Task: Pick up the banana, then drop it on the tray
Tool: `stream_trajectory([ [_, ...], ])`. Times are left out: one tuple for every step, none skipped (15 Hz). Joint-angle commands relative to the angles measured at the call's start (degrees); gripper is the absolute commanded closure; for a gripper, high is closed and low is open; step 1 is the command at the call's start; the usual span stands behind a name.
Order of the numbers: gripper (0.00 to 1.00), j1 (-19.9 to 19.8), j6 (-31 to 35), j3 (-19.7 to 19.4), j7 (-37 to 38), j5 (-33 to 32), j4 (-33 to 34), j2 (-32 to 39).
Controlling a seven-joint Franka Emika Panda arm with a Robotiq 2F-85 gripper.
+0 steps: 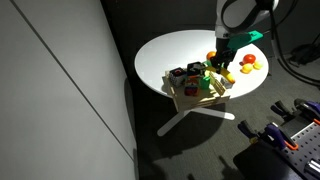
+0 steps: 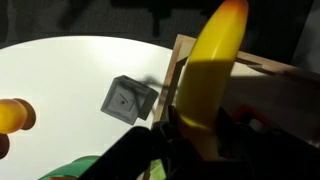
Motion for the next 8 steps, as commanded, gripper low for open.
stream_trajectory([
  [0.84,1.4,-1.7,-0.7,5.3,-1.5,1.6,1.3],
  [0.84,1.6,-1.7,-0.7,6.1,-1.4,1.6,1.6],
  [0.84,1.8,-1.6,-0.8,7.1,-1.6,1.7,1.9],
  [0.83,2.1,-1.4,-1.0,8.4,-1.9,1.8,2.3],
  [0.83,2.4,-1.3,-1.2,9.5,-2.0,1.9,2.7],
  [0.81,2.6,-1.3,-1.4,10.8,-2.2,2.1,3.1],
  [0.78,2.9,-1.2,-1.6,12.1,-2.4,2.3,3.4],
  [0.73,3.1,-1.2,-1.8,13.4,-2.6,2.7,3.9],
])
